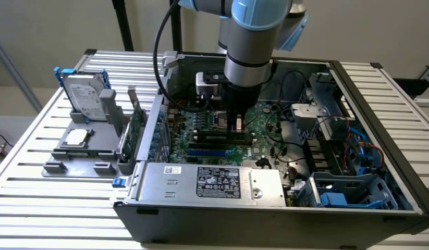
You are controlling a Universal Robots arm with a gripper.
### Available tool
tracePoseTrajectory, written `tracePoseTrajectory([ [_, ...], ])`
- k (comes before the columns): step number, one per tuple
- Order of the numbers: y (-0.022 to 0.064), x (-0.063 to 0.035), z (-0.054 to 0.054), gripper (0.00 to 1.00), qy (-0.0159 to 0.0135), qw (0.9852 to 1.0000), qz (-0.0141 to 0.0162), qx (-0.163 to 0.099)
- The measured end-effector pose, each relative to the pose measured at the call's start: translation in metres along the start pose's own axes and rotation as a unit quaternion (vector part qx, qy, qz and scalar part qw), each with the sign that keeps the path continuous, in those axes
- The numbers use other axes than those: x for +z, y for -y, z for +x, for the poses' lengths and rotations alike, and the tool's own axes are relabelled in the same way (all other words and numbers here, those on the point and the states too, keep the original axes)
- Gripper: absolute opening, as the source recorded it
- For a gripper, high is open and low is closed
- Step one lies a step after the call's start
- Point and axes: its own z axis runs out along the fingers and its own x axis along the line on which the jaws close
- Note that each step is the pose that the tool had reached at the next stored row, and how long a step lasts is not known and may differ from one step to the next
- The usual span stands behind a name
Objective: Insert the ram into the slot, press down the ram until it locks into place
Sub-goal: 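Insert the ram into the slot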
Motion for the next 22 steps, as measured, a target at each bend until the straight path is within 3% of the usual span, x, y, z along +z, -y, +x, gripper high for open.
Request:
tracePoseTrajectory([
  [5,0.0,0.0002,0.0,0.15,-0.0012,1.0,-0.0001,0.0],
  [6,-0.0001,-0.0015,0.0,0.21,-0.0009,1.0,0.0,0.0],
  [10,-0.0014,-0.0142,0.0,0.21,-0.001,1.0,-0.0006,0.0],
  [13,-0.0055,-0.0167,-0.001,0.21,-0.001,1.0,-0.0008,0.0],
  [17,-0.0098,-0.0226,-0.001,0.11,-0.001,1.0,-0.0009,0.0],
  [22,-0.0099,-0.0234,-0.001,0.11,-0.001,1.0,-0.0009,0.0],
])
